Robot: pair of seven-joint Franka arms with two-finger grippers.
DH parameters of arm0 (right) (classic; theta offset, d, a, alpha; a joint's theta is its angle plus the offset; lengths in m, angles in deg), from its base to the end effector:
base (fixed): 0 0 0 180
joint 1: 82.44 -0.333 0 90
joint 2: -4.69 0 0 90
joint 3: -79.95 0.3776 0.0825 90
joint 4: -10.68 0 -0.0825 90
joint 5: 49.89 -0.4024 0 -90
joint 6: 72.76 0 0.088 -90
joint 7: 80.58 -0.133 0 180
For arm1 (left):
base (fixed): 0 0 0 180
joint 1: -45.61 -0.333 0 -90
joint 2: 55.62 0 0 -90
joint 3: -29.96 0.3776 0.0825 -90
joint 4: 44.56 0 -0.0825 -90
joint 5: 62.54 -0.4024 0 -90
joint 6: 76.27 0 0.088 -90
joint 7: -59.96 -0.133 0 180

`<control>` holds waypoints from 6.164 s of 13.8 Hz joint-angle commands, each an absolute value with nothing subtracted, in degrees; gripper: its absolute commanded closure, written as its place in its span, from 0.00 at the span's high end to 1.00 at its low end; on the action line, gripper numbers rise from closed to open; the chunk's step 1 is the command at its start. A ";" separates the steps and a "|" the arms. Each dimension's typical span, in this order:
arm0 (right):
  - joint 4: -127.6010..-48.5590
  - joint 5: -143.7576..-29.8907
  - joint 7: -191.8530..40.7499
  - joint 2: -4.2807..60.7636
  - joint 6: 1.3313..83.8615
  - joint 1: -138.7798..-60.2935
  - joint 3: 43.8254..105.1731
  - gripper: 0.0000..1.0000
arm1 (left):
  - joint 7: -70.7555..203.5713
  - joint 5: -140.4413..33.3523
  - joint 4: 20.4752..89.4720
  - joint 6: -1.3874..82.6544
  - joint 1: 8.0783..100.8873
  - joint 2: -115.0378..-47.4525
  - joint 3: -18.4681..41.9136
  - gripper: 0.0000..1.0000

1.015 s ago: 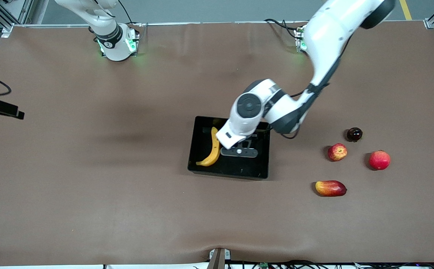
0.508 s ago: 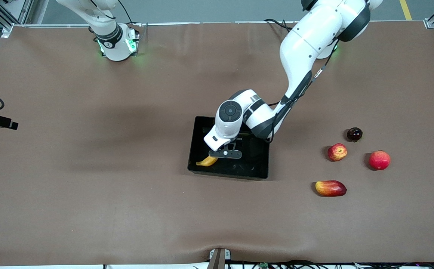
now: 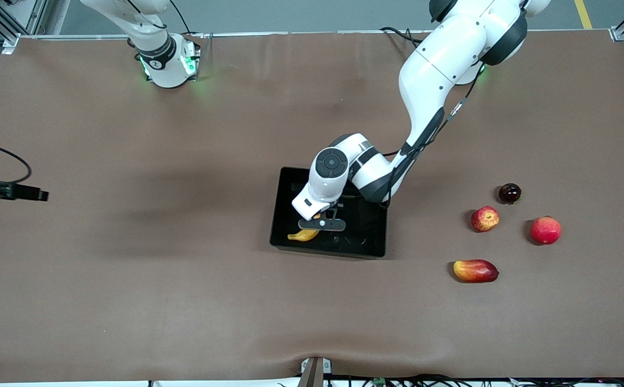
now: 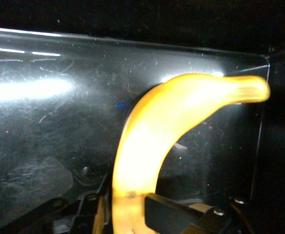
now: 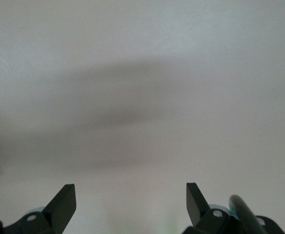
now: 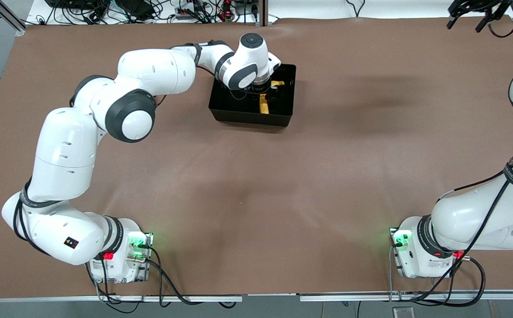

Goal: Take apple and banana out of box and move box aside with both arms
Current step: 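Hold the banana with the left gripper while the right gripper approaches the tray, then lift the banana out while the right gripper grips the tray rim, then lower the banana beside the mango and open the left gripper, then slide the tray away with the right gripper while the left gripper withdraws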

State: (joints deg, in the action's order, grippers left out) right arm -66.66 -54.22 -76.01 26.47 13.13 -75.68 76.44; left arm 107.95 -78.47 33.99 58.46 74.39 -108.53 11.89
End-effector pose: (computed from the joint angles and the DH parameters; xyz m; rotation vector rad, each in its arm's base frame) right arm 0.6744 -0.1042 0.5216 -3.0373 0.1536 0.3383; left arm 0.6010 -0.5398 0.1857 3.0371 -0.0529 0.0671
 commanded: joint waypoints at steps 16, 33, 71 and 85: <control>-77.11 -64.92 -102.29 25.08 19.50 -98.42 76.70 1.00 | 109.26 -78.97 33.48 49.24 73.73 -99.65 12.82 0.00; -83.54 -64.83 -104.75 23.85 26.12 -101.42 76.43 1.00 | 109.96 -78.09 33.40 60.66 76.81 -106.51 13.00 1.00; -82.40 -65.18 -120.04 36.75 49.30 -118.64 76.61 1.00 | 83.71 -76.86 37.35 42.12 42.91 -91.03 16.86 0.00; -82.31 -62.55 -117.06 39.42 51.17 -119.18 76.43 0.00 | 70.77 -77.04 37.96 55.66 30.14 -103.53 17.57 0.99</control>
